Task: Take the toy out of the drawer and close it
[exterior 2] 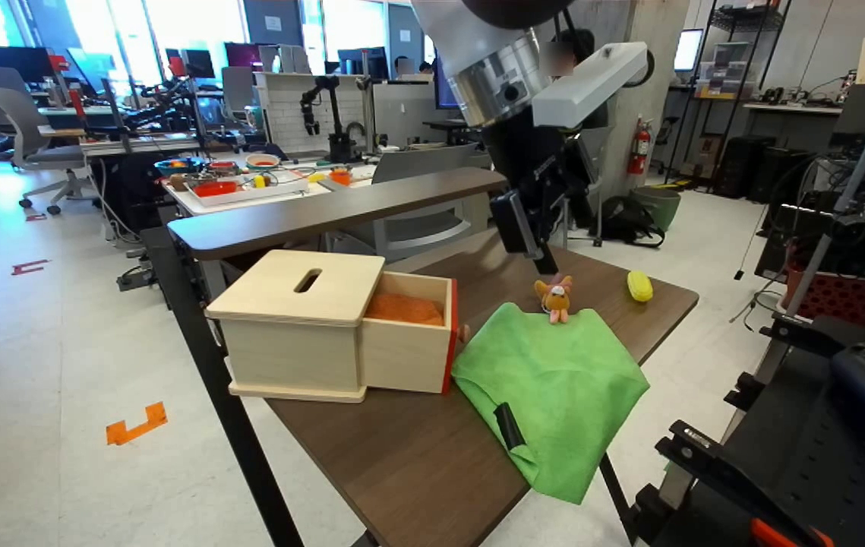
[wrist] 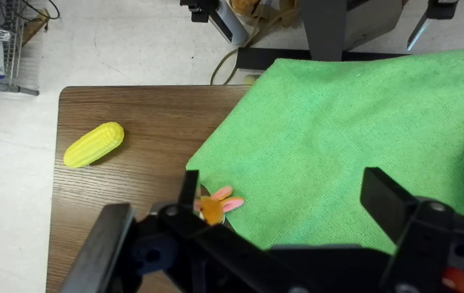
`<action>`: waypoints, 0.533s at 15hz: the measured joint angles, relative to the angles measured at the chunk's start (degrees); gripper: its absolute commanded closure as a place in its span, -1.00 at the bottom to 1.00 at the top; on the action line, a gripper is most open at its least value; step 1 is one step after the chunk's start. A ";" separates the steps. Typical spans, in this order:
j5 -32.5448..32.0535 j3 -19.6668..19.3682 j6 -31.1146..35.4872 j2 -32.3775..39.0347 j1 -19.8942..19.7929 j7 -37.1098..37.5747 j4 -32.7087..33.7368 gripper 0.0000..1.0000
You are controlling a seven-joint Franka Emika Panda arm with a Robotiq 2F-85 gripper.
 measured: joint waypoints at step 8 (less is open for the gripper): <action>-0.01 -0.01 0.59 -0.48 -0.03 0.92 -0.82 -1.00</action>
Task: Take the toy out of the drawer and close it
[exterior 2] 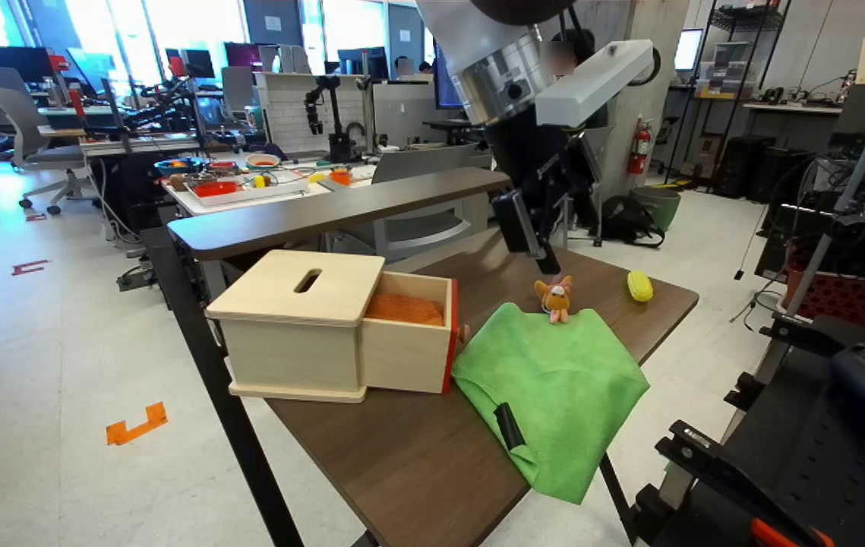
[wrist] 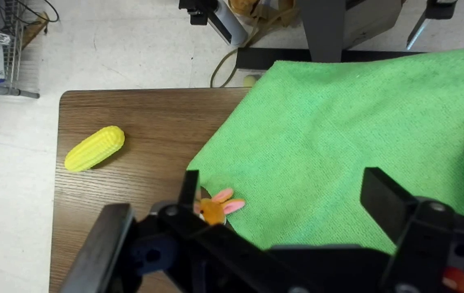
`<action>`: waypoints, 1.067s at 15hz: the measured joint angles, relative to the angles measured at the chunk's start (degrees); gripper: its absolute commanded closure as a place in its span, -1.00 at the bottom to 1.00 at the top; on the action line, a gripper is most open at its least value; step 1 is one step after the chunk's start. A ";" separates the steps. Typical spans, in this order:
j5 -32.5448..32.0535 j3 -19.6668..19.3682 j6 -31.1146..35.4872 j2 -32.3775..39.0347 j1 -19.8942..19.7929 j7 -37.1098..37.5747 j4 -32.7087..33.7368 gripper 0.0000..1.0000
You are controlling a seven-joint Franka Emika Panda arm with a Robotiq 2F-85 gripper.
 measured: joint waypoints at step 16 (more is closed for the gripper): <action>8.95 6.74 25.17 1.18 -8.60 -27.41 -5.93 -1.00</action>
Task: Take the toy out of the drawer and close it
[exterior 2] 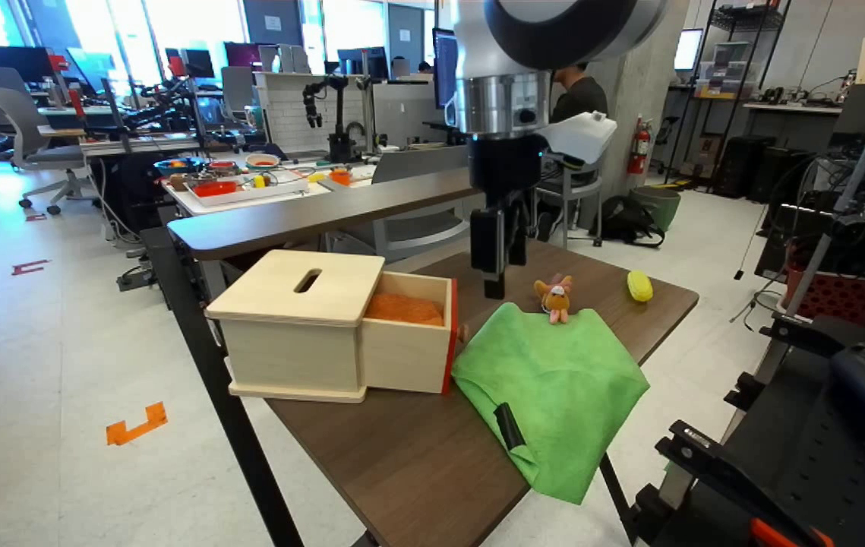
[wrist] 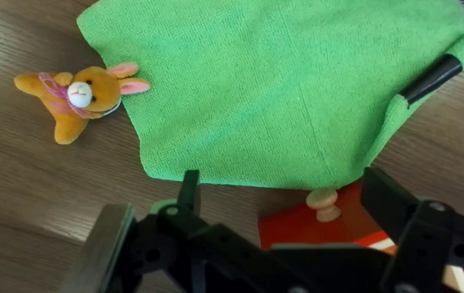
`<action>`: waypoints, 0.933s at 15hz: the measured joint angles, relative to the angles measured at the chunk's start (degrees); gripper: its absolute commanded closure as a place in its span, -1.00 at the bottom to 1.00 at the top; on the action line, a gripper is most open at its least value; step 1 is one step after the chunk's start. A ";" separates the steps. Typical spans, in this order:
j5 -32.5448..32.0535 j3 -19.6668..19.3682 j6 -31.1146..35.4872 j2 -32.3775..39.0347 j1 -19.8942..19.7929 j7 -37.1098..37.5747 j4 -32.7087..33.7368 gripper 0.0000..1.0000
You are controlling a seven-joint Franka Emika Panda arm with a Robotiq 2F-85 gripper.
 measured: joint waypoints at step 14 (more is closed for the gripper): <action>-5.79 0.62 5.15 2.98 3.41 -6.37 -1.66 -1.00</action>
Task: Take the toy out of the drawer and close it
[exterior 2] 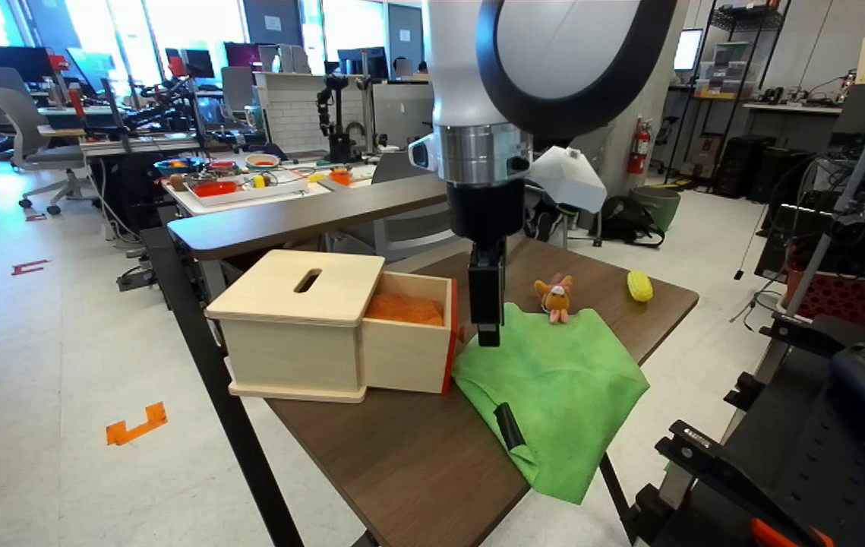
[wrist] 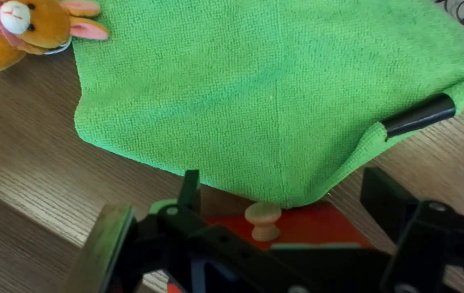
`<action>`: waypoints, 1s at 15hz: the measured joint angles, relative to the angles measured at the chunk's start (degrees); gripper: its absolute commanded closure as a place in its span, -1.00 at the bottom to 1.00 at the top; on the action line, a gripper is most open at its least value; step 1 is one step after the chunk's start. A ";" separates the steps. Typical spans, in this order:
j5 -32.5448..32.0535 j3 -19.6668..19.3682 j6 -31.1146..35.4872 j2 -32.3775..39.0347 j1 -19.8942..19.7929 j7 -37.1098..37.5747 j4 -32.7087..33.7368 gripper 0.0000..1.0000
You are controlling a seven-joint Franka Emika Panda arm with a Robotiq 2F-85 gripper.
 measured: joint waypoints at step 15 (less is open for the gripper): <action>-2.61 -0.65 8.55 4.06 1.34 0.01 1.99 -1.00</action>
